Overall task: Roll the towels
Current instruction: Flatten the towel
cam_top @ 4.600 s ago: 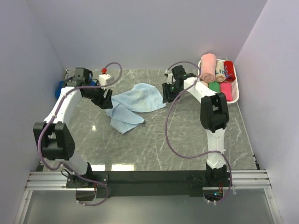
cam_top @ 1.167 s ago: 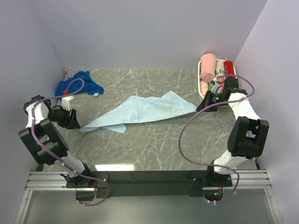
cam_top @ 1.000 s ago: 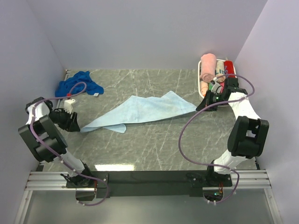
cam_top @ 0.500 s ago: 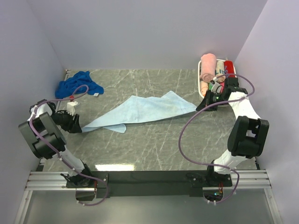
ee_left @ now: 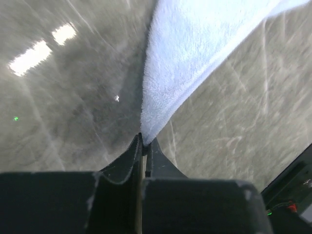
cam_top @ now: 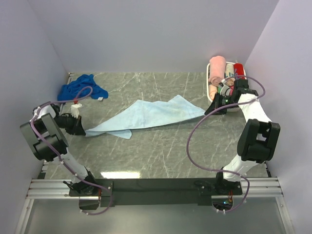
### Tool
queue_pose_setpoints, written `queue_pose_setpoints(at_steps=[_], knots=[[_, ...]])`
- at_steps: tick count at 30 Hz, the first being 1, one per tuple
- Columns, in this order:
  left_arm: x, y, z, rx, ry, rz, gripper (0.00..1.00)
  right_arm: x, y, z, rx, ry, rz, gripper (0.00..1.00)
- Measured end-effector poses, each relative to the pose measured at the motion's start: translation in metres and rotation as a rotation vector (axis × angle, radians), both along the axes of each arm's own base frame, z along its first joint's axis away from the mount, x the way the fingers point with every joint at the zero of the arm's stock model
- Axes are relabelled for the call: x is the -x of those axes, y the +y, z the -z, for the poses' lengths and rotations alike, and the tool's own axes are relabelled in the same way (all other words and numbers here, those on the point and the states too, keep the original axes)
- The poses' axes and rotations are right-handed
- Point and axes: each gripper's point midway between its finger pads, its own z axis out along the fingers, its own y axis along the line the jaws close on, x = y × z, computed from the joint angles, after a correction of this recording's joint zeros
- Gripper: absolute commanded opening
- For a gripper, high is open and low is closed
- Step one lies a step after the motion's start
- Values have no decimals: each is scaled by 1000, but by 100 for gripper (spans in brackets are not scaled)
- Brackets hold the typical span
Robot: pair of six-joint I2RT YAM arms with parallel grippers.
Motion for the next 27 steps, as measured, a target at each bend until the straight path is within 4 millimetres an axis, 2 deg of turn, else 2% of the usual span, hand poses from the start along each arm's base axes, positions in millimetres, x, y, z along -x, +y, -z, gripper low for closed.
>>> queue_pose_setpoints(at_steps=[2, 5, 7, 10, 13, 16, 18, 20, 24, 25, 27], knots=[[-9, 1, -11, 24, -8, -36, 1, -6, -2, -8, 12, -21, -1, 0], [-40, 8, -45, 73, -57, -114, 1, -24, -6, -31, 28, -85, -16, 0], [-71, 21, -81, 77, -149, -166, 1, -41, -10, -49, 44, -142, -32, 0], [-104, 35, -128, 63, -284, -214, 1, -64, -15, -78, 74, -237, -58, 0], [-118, 39, -165, 62, -365, -267, 1, -74, -16, -106, 103, -326, -79, 0], [-118, 38, -198, 77, -418, -321, 1, -74, -16, -136, 135, -413, -94, 0], [-112, 39, -222, 73, -464, -357, 1, -64, -16, -152, 160, -459, -99, 0], [-100, 42, -246, 55, -530, -393, 0, -43, -14, -170, 195, -522, -99, 0], [-52, 47, -289, -37, -669, -473, 0, 35, -7, -196, 281, -652, -80, 0], [-38, 48, -299, -67, -703, -497, 0, 46, -6, -198, 294, -669, -75, 0], [-12, 50, -316, -129, -767, -546, 0, 79, -5, -213, 343, -757, -50, 0]])
